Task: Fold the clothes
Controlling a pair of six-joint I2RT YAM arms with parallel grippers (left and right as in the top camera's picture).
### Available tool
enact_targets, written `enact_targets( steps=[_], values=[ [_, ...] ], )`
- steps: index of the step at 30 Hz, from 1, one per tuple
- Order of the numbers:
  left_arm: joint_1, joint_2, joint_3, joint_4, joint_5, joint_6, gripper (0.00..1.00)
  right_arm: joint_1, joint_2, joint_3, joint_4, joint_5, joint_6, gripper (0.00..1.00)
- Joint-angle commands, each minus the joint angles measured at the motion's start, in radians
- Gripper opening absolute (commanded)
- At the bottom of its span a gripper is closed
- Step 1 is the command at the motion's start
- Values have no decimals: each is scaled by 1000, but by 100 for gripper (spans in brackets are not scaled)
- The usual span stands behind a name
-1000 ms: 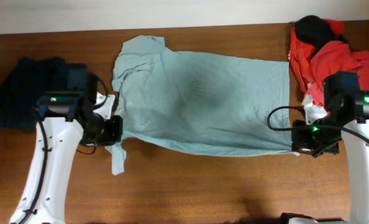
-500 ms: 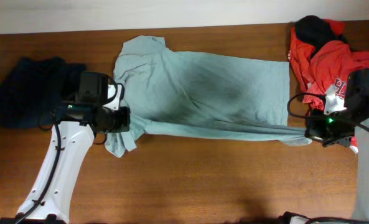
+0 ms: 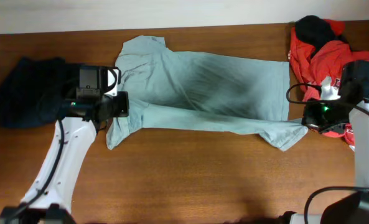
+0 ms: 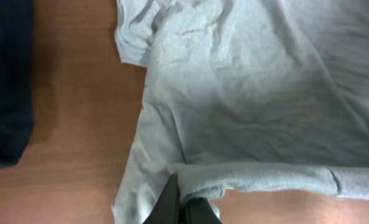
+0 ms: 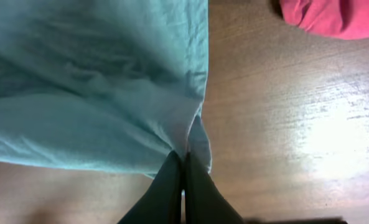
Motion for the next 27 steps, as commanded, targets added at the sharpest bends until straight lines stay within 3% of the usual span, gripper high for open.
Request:
enact_targets(
  steps=[1,18,27],
  values=[
    [-2,52,-8,22,-22,-10,1,2,39,-3,15,-16,7,4],
    [-1,183,-8,196,-56,-10,0,54,255,-5,171,-27,38,4],
    [-1,236,-8,236,-60,-10,1,55,286,-5,236,-27,39,4]
  ],
)
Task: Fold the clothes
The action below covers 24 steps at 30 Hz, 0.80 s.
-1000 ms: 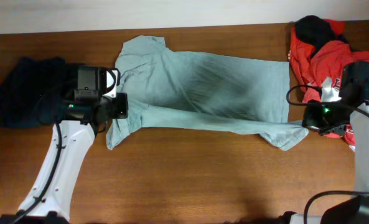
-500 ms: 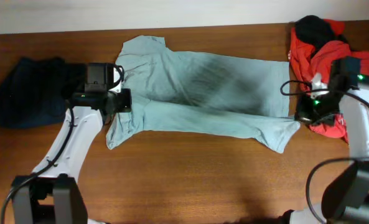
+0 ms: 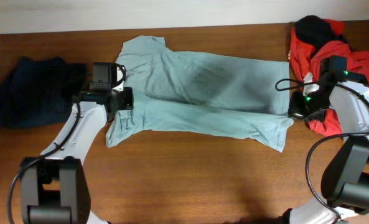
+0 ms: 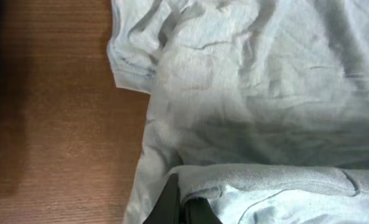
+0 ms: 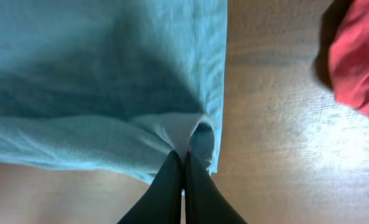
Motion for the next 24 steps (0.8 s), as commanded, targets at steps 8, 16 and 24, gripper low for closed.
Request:
enact_targets(
  steps=[8,16,24],
  values=[
    [-1,23,-7,40,-14,-10,68,6,21,-3,23,-9,10,67],
    [1,21,49,31,-10,-9,99,6,21,95,-40,-79,32,88],
    [1,37,357,-148,-2,-7,99,7,21,388,-138,-74,28,88]
  ],
)
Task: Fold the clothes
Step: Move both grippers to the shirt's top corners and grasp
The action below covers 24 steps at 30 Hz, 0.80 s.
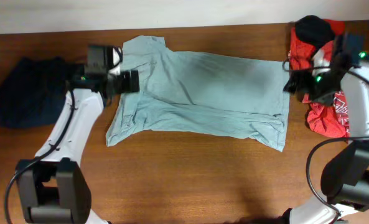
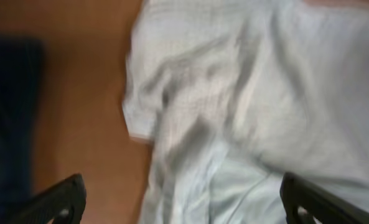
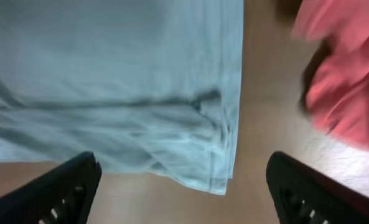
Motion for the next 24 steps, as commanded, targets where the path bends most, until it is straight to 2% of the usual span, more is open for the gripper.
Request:
enact_targets(
  steps=[1,5,9,15,24],
  values=[
    [1,30,165,-44,1,14,99,9,-3,108,5,-13,-1,88],
    [1,112,338,-94,1,50,99,21,-1,133,90,5,-18,85],
    [1,238,461,-79,0,74,99,49,26,133,220,13,-57,85],
    [2,470,599,39,0,74,99,105,107,133,349,100,-83,82],
    [2,656,650,294,1,84,99,123,222,133,452,144,-82,81]
  ],
)
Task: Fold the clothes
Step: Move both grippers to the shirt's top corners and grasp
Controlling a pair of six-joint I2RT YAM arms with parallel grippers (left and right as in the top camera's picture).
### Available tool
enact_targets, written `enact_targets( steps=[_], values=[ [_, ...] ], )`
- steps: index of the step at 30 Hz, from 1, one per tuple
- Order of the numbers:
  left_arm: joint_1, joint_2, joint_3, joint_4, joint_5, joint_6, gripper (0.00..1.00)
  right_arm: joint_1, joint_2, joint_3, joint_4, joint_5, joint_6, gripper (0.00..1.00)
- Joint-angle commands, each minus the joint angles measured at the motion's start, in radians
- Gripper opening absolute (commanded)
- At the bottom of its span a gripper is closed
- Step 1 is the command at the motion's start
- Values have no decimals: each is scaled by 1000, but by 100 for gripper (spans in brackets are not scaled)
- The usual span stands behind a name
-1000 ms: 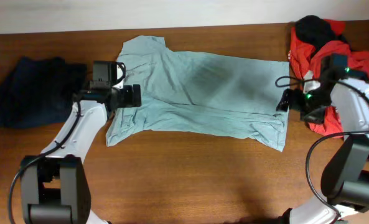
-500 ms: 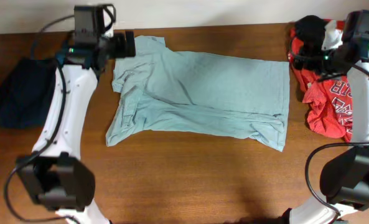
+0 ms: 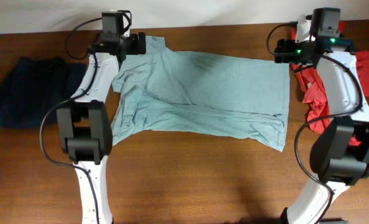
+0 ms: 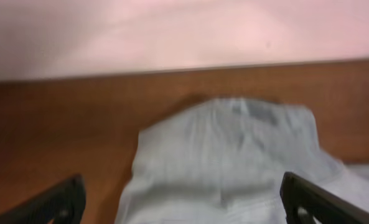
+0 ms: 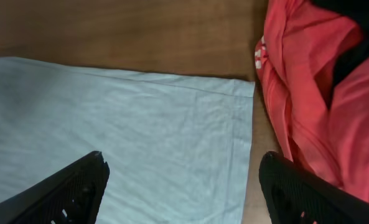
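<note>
A light blue-green T-shirt (image 3: pixel 203 93) lies spread across the table, with its near strip doubled over and a crease running along it. My left gripper (image 3: pixel 140 45) hovers open at the shirt's far-left sleeve (image 4: pixel 224 149), and its dark fingers (image 4: pixel 63 199) stand wide apart with nothing between them. My right gripper (image 3: pixel 279 52) is open above the shirt's far-right corner (image 5: pixel 243 90). Its fingers (image 5: pixel 78 186) straddle the cloth's right edge without gripping it.
A dark navy garment (image 3: pixel 28 90) lies at the table's left end. A heap of red clothing (image 5: pixel 308 106) topped by a black piece (image 3: pixel 315 28) sits at the right end, close to my right arm. A white wall (image 4: pixel 172 31) runs behind the table's far edge.
Both open grippers have moved from the shirt's side edges to its far edge, the left to the far-left sleeve and the right to the far-right corner. The shirt lies as before.
Both grippers were shut on the shirt's near edge, holding it raised over the cloth. Then they held it a little farther back. Then both were open and the doubled strip lay flat. Now they hover open at the far corners.
</note>
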Motion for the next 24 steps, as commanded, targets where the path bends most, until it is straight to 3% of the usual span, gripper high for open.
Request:
enact_targets(
  steps=[1,7,16,24],
  values=[
    [1,35,48,82,1,21,99,2,35,10,23,35,-6,81],
    [0,131,138,140,34,20,98,3,52,10,32,34,-6,81],
    [-14,328,475,-1,106,10,97,3,52,10,24,27,-5,81],
    [-27,381,495,-27,106,13,97,2,52,10,-2,31,-10,81]
  ],
)
